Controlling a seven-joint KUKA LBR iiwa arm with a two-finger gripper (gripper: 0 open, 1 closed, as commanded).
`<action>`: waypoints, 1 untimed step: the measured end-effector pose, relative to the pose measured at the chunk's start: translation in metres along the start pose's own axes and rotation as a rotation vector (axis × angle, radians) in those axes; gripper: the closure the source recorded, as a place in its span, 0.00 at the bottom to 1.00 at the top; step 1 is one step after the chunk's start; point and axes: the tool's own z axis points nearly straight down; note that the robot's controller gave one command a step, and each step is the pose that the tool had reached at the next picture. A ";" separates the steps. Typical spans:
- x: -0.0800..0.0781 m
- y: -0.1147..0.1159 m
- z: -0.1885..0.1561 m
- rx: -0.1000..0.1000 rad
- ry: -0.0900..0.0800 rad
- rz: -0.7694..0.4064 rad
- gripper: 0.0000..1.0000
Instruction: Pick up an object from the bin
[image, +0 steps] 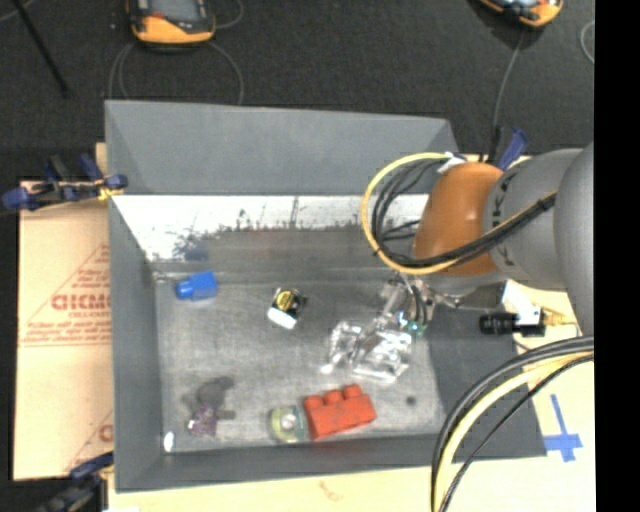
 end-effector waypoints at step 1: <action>0.001 0.000 0.000 0.001 0.004 -0.003 1.00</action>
Offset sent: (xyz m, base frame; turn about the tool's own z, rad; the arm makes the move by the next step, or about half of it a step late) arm 0.0000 0.0000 0.0000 0.0000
